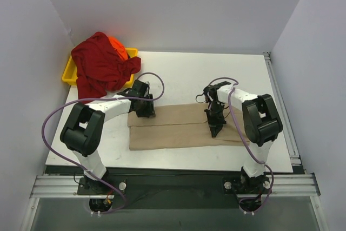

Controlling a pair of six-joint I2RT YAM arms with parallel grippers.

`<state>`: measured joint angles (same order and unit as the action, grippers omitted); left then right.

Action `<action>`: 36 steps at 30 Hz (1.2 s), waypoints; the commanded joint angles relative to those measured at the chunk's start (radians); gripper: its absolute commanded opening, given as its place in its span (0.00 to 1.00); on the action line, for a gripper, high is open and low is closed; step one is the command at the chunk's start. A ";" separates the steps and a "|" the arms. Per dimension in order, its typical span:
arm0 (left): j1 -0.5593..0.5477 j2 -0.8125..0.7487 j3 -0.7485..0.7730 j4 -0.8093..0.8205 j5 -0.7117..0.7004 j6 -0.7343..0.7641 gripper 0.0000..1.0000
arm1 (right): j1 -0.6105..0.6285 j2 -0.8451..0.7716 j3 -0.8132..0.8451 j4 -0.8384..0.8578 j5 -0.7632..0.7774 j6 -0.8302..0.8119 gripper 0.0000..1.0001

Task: Fold and stack the t-shirts
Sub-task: Fold the other side of the tshirt into a rectangle

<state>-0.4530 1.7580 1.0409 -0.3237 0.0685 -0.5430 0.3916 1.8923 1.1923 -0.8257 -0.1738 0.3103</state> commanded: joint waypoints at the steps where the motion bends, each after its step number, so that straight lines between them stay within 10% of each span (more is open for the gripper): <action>1: -0.004 -0.028 -0.013 -0.003 -0.001 -0.006 0.48 | 0.000 -0.058 0.029 -0.092 -0.038 -0.004 0.00; 28: -0.004 -0.019 -0.012 -0.003 -0.001 -0.006 0.48 | 0.047 0.028 0.145 -0.168 -0.142 -0.051 0.01; 36: -0.012 -0.022 0.034 -0.028 -0.016 0.012 0.48 | 0.003 -0.031 0.181 -0.191 -0.083 -0.028 0.45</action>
<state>-0.4549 1.7523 1.0355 -0.3248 0.0677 -0.5423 0.4244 1.9148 1.3350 -0.9356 -0.2916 0.2718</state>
